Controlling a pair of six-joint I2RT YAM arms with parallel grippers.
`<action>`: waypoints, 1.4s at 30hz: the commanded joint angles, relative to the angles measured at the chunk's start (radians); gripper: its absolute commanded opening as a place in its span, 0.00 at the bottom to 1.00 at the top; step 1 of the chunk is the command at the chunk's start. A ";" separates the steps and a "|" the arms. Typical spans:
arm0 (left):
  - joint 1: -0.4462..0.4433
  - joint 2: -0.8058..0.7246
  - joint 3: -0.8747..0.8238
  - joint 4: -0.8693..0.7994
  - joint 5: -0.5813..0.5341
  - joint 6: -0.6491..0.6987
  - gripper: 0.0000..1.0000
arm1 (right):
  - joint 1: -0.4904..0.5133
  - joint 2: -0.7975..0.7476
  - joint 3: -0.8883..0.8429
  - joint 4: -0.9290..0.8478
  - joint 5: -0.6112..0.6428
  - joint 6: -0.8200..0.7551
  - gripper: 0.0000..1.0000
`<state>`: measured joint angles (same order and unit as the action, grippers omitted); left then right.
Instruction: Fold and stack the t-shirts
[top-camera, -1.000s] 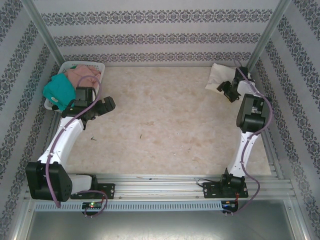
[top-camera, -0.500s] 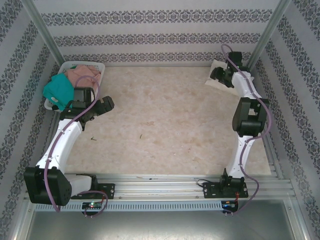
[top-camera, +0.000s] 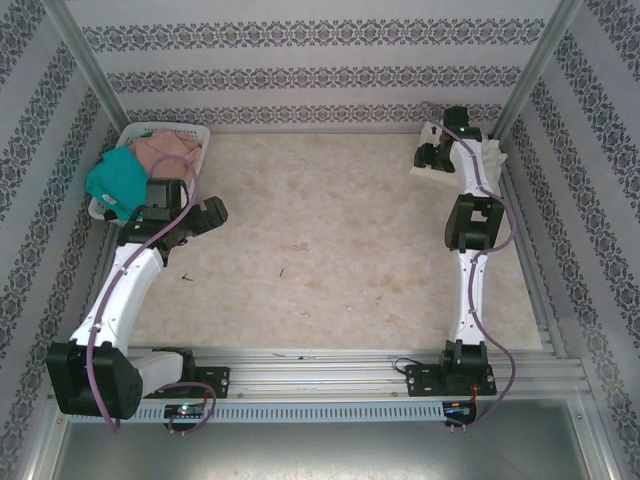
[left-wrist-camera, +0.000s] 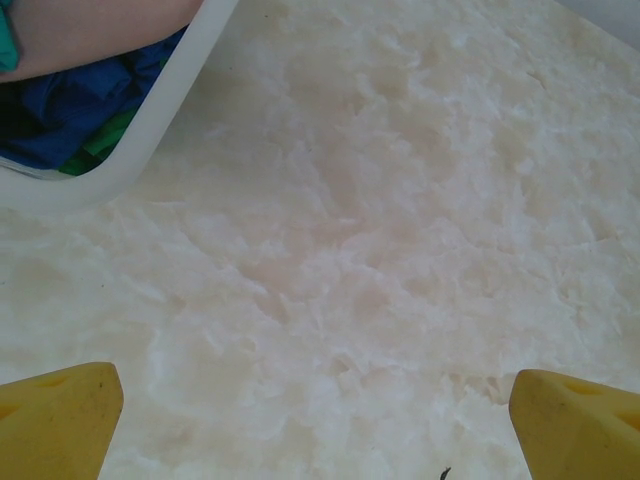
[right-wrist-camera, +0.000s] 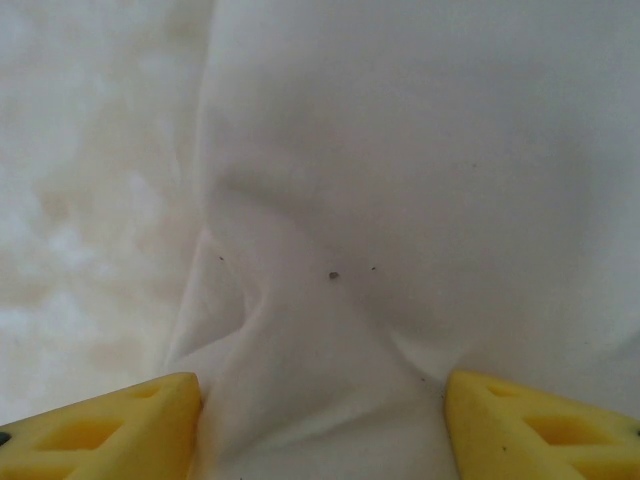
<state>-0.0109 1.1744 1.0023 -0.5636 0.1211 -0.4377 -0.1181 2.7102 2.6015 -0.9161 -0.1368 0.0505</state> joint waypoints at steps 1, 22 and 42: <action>0.011 -0.015 -0.004 -0.037 -0.024 0.032 1.00 | 0.001 -0.096 -0.079 -0.101 -0.074 -0.069 0.65; 0.011 -0.079 -0.034 -0.028 -0.052 0.024 1.00 | -0.025 -0.764 -0.949 0.283 0.057 0.216 0.71; 0.014 -0.208 -0.222 0.196 -0.204 0.073 1.00 | 0.037 -1.087 -1.384 0.588 0.211 0.293 0.98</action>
<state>-0.0109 1.0058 0.8280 -0.4667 -0.0212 -0.3981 -0.1474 1.8263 1.3411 -0.4294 -0.0643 0.3637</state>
